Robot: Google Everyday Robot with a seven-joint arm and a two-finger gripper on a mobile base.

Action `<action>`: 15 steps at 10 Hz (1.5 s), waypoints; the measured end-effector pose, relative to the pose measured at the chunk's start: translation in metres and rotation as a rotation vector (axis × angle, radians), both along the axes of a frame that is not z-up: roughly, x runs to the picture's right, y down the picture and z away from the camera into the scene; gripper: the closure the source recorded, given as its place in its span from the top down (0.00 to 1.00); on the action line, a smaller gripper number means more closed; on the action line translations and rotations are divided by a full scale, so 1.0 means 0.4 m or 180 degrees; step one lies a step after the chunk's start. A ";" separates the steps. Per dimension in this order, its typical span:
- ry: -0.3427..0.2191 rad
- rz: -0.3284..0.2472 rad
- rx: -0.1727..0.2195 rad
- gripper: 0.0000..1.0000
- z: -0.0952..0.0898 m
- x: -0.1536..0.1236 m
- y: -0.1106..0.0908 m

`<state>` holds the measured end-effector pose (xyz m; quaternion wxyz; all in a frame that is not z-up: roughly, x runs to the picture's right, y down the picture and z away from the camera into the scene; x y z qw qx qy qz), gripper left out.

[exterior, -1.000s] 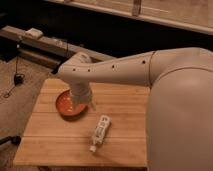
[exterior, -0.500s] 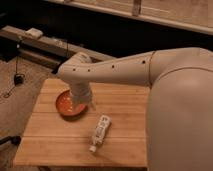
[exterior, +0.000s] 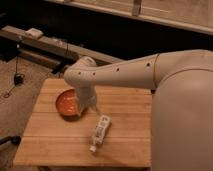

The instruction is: Place the bottle in the ceramic bowl

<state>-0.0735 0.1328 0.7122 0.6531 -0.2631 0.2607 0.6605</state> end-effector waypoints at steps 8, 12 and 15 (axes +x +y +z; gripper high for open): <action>0.0360 0.0425 -0.0129 0.65 0.137 0.091 0.108; 0.0528 0.0612 -0.0241 0.65 0.192 0.171 0.120; 0.0486 0.0628 -0.0367 0.65 0.230 0.170 0.151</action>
